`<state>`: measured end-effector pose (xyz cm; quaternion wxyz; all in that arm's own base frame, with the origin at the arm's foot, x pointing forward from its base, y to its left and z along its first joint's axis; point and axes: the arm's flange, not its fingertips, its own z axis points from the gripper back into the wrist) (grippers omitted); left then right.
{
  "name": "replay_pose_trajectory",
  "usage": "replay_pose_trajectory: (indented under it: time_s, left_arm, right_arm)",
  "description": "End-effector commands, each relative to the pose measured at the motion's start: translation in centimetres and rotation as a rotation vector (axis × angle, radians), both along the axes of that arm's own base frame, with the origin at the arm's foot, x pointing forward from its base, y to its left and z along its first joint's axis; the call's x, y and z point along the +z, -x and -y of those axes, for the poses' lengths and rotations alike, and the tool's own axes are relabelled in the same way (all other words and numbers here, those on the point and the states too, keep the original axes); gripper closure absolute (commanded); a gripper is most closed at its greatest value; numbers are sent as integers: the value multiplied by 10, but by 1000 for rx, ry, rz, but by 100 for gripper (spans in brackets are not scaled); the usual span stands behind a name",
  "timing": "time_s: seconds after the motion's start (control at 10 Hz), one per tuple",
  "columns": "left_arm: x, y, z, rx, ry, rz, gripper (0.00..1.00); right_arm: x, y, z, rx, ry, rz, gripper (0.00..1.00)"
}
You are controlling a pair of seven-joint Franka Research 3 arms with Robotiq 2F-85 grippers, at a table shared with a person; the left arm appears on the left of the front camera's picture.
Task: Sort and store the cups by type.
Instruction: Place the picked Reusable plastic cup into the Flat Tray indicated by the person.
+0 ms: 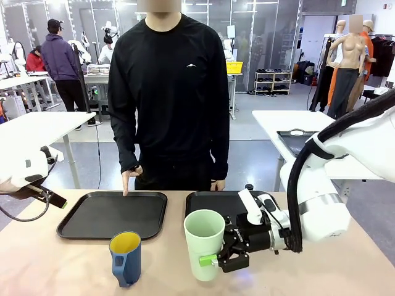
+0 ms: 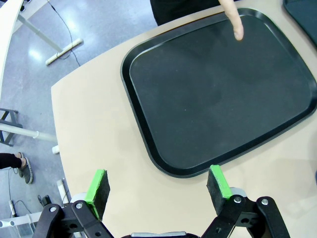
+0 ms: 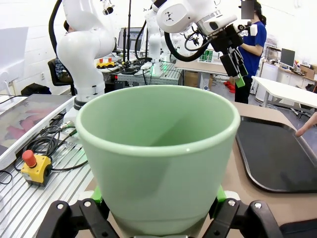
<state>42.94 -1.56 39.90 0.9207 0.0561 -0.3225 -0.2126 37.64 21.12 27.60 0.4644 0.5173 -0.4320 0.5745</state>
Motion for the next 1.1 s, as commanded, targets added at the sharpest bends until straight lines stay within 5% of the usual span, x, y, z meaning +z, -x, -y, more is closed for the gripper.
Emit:
replay_pose_trajectory:
  time_s: [0.0, 0.7, 1.0]
  left_arm:
    - [0, 0, -1, -2, -5, 4, 0]
    - [0, 0, -1, -2, -5, 4, 0]
    - [0, 0, -1, -2, -5, 4, 0]
  right_arm:
    - [12, -22, -16, 12, 5, 5, 13]
    - [76, -133, -139, 75, 85, 25, 13]
    - [74, -173, -193, 65, 29, 28, 13]
